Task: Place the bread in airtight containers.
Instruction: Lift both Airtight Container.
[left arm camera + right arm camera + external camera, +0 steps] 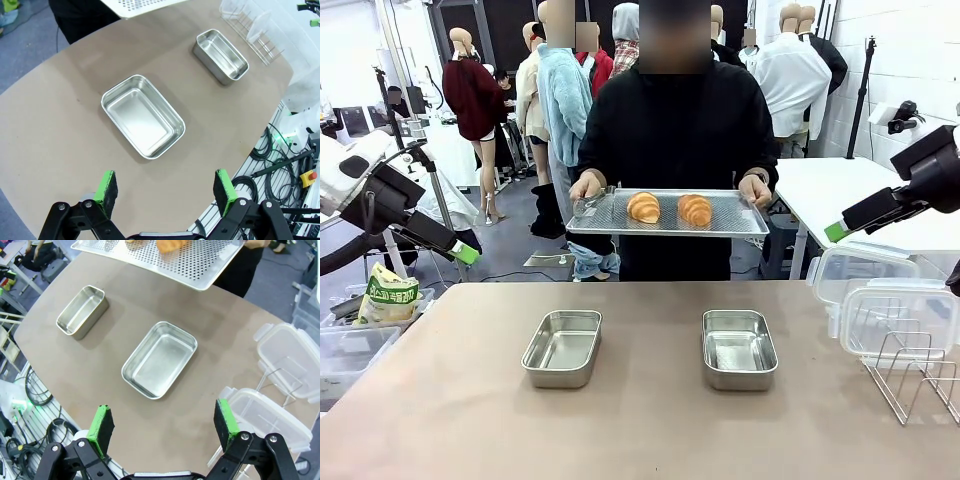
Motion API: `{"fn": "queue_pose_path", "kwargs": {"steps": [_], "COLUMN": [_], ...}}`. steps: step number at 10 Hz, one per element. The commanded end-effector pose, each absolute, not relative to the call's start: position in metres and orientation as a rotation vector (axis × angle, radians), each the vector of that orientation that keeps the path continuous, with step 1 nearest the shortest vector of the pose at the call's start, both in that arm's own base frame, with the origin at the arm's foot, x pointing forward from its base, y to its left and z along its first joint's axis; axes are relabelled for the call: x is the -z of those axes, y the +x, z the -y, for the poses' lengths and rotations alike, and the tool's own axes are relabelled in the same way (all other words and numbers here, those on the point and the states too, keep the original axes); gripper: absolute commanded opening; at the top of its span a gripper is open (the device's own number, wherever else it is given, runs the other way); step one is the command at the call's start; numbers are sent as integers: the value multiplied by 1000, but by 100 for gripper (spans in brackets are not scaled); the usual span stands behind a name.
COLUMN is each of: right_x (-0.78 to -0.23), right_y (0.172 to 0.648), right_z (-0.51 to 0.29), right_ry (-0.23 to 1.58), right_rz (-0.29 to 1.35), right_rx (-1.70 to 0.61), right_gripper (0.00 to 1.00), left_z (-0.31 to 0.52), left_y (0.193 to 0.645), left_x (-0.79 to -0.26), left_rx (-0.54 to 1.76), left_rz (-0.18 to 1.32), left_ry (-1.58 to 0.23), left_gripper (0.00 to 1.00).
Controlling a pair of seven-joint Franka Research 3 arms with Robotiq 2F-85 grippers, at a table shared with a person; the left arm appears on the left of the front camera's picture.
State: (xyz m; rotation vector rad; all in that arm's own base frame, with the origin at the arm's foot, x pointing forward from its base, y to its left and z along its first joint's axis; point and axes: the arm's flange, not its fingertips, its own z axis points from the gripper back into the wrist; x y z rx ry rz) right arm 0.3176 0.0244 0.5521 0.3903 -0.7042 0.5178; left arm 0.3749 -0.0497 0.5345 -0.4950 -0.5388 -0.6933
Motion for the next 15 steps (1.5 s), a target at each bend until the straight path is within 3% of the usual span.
{"fn": "queue_pose_path", "kwargs": {"steps": [1,7,10,15], "right_x": [-552,-552,-544,-491], "right_y": [317,318,350,404], "right_z": [-25,-24,-71,-141], "right_ry": [404,390,316,103], "right_rz": [703,704,550,393], "right_rx": [-522,-518,-459,-346], "right_gripper": [100,100,100,100], "left_z": [47,50,102,151], "left_y": [375,375,412,454], "left_x": [-535,-535,-506,-460], "left_rx": [710,693,582,337], "left_rz": [542,539,331,186], "left_ry": [-508,-495,-477,-221], "left_gripper": [100,100,100,100]}}
